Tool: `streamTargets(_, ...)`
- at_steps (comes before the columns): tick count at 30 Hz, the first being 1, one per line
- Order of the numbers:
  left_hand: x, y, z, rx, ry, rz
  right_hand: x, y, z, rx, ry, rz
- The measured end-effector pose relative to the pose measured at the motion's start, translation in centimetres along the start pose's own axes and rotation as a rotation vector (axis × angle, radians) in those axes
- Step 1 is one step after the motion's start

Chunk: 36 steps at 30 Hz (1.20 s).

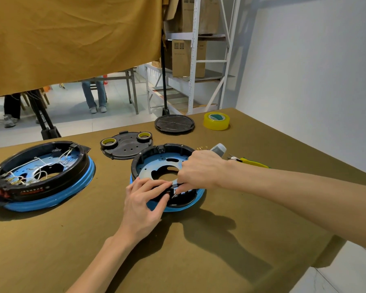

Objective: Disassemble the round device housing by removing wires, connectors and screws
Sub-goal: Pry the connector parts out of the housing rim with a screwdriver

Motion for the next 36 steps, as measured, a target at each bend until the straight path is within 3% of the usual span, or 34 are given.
streamTargets(5,0.0,0.0,0.0,-0.009,0.003,-0.006,-0.4,1.6,-1.1,0.13,0.033,-0.031)
streamTargets(19,0.0,0.1,0.2,-0.036,-0.011,-0.004,-0.1,1.8,-1.1,0.146,-0.048,-0.112)
streamTargets(28,0.0,0.0,0.1,-0.048,-0.008,-0.006,-0.6,2.3,-1.1,0.175,-0.019,-0.078)
streamTargets(36,0.1,-0.3,-0.1,-0.066,0.008,-0.013,-0.2,1.9,0.0,0.0,-0.101,-0.045)
Point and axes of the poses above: each hand's wrist, its own x-axis towards the middle knuckle, its own y-axis out of the palm, z = x × y, the point moved 8 cm from there along x, towards the middle knuckle, and after that the axes turned 7 degrees about z, right-handed, at the moved point
